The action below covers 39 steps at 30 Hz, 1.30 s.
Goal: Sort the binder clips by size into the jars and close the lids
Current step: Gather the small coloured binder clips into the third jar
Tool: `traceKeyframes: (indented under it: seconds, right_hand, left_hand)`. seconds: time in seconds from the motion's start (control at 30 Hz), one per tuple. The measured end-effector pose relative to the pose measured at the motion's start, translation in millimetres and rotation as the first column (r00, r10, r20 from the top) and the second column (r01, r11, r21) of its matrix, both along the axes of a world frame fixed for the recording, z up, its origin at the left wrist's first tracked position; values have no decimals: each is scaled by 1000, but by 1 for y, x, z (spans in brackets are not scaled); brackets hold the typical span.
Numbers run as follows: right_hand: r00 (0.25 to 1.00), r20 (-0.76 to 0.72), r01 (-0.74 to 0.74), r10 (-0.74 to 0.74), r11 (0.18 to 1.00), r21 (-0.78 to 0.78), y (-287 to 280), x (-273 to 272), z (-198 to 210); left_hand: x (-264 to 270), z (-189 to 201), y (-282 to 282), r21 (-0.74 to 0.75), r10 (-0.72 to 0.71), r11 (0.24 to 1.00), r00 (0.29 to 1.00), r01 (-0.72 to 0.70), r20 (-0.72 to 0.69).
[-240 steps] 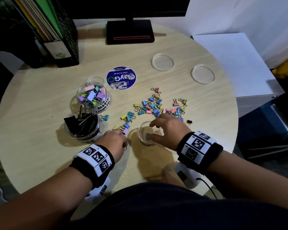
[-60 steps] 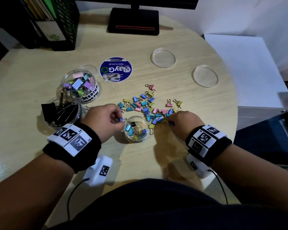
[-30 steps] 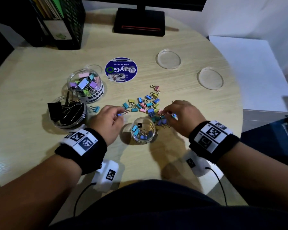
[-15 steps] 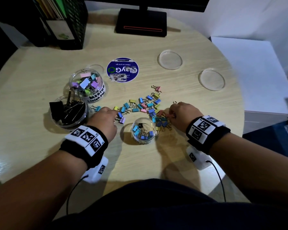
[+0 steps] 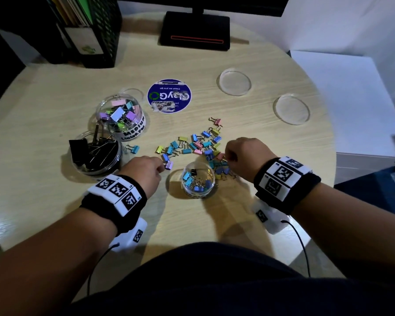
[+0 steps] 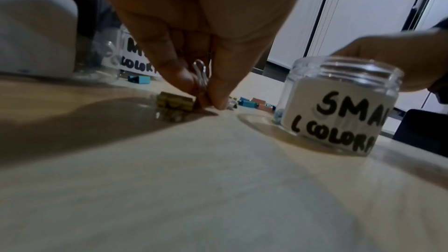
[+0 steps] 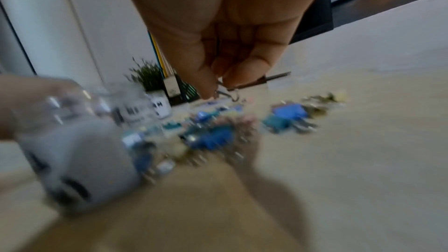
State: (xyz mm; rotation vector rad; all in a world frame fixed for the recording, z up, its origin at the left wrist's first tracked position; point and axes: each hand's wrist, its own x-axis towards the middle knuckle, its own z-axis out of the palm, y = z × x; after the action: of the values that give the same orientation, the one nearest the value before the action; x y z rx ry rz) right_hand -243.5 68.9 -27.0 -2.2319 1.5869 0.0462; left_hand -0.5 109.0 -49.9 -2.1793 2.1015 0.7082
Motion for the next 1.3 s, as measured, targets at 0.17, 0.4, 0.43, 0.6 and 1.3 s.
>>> traceKeyframes:
  seconds: [0.17, 0.4, 0.43, 0.6, 1.3]
  right_hand:
    - [939, 332, -59, 88, 994, -97, 25, 22, 25]
    - [954, 268, -125, 130, 991, -38, 31, 24, 11]
    - [957, 277, -76, 85, 996, -46, 28, 19, 10]
    - [983, 38, 179, -177, 983, -30, -3, -26, -8]
    - [952, -197, 247, -234, 968, 42, -13, -47, -27]
  left_hand:
    - [-10, 14, -1, -157, 49, 984, 970, -89, -240]
    - [-33, 39, 1, -203, 49, 972, 943, -121, -330]
    - [-35, 39, 2, -198, 40, 974, 939, -114, -343]
    - [-44, 37, 6, -155, -38, 988, 925, -22, -379]
    - [-49, 37, 10, -169, -212, 972, 912, 161, -351]
